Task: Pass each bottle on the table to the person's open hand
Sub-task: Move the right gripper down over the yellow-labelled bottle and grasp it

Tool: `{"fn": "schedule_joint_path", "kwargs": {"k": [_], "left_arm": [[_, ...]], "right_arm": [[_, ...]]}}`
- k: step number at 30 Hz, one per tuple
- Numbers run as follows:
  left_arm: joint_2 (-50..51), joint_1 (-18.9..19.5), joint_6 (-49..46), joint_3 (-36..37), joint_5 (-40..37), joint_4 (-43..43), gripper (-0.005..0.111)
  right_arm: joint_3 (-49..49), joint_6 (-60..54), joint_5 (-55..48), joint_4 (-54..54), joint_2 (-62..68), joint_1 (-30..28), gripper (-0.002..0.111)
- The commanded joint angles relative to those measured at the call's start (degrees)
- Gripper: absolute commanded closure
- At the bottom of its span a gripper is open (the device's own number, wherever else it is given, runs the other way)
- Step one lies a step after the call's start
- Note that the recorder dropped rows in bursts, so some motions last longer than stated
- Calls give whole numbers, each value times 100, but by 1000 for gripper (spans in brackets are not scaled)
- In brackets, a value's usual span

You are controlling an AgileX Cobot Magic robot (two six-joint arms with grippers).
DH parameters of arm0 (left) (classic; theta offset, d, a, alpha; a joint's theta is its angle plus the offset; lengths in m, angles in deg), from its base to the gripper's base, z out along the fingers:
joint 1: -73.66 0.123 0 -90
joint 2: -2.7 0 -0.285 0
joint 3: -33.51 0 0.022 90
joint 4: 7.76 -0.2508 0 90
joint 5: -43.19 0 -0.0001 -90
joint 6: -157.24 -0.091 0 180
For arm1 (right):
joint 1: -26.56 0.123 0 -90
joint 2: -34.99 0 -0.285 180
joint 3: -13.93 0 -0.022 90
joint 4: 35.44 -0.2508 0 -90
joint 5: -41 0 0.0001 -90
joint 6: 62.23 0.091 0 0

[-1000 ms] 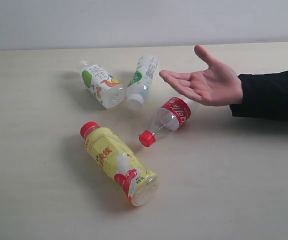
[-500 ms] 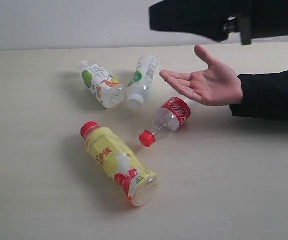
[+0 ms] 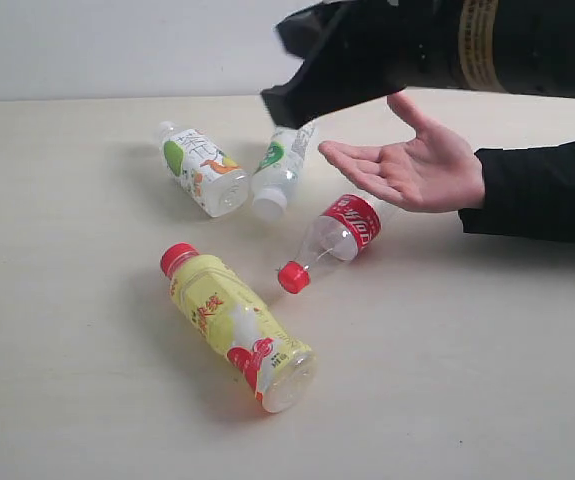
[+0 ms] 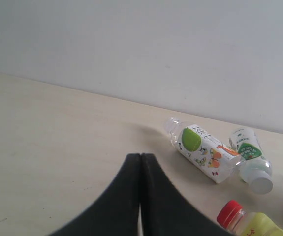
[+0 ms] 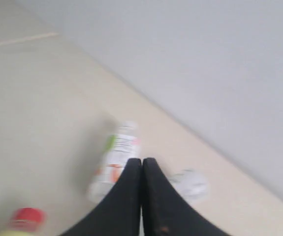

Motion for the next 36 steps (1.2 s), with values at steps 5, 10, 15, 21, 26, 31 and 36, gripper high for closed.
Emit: {"fn": "schedule_joint_path", "kwargs": {"k": [5, 10, 15, 21, 26, 31, 36], "left_arm": [[-29, -25, -11, -2, 7, 37, 107], [-29, -25, -11, -2, 7, 37, 107], [-29, -25, -11, -2, 7, 37, 107], [-29, -25, -11, -2, 7, 37, 107], [-29, -25, -11, -2, 7, 37, 107], [-29, -25, -11, -2, 7, 37, 107], [-29, -25, -11, -2, 7, 37, 107]], "right_arm": [[159, -3438, -4020, -1201, 601, 897, 108], [1159, -5660, -5409, -4013, 1259, 1006, 108], [2067, -7763, -5813, -7443, 1756, 1006, 108], [2285, -9264, -5581, -9587, 2160, 1006, 101], [2285, -9422, -5387, -9590, 2442, 1006, 86], [2298, -9476, -5127, -9737, 2658, 1006, 70], [2386, -9715, -4903, -10238, 2869, 1006, 60]]}}
